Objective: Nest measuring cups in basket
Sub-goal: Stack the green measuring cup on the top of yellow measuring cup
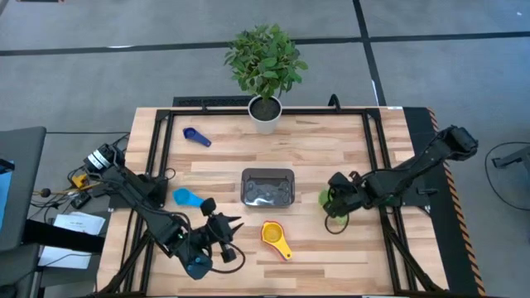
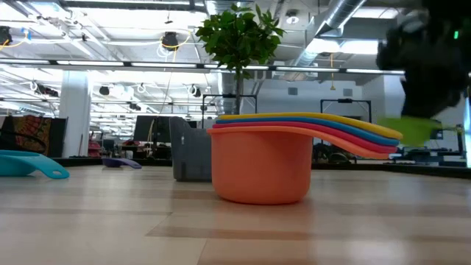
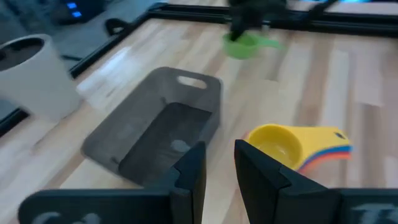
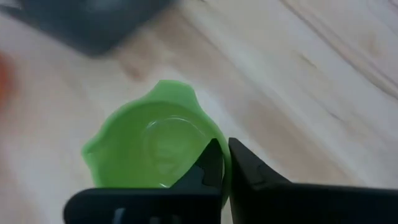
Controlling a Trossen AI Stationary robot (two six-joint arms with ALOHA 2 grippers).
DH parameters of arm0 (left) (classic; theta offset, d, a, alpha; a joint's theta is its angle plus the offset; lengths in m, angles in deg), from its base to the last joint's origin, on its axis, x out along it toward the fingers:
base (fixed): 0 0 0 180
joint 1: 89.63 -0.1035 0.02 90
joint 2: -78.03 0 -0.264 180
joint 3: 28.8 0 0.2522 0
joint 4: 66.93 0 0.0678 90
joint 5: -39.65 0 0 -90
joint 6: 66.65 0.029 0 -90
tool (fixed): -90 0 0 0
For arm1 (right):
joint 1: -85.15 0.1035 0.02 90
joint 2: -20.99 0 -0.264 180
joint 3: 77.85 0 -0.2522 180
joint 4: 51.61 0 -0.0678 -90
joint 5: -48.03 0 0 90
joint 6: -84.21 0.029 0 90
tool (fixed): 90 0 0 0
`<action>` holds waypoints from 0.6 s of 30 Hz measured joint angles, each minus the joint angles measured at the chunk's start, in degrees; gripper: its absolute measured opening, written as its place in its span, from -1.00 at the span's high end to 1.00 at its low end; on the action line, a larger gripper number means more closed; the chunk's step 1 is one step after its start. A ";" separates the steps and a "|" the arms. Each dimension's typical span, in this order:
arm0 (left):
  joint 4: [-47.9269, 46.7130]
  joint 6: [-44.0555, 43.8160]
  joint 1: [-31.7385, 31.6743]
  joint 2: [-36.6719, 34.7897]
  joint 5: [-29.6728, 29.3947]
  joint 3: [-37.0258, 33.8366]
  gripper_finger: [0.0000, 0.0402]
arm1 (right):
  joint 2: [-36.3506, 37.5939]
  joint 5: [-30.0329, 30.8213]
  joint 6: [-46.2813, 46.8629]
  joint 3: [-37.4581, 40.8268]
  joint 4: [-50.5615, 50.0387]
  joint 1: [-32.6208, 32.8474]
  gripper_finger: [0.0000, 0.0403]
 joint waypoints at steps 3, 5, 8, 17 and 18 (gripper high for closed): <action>0.19 -2.76 0.00 0.00 -2.00 -1.54 0.63 | -1.62 1.77 -1.27 -3.18 4.63 2.72 0.96; 0.95 -4.52 -0.02 0.00 -1.97 -2.66 0.63 | -3.61 2.06 -4.33 -5.73 8.84 3.67 0.94; 0.93 -7.88 -0.02 0.02 -1.10 -3.67 0.63 | -7.53 2.23 -9.46 -10.15 12.87 4.14 0.90; -3.22 -13.92 0.13 0.04 2.22 -3.71 0.63 | -22.20 0.09 -18.18 -25.88 13.87 2.82 0.90; -4.29 -15.17 0.13 0.04 3.28 -3.73 0.63 | -23.64 -0.64 -18.81 -27.26 13.87 2.74 0.88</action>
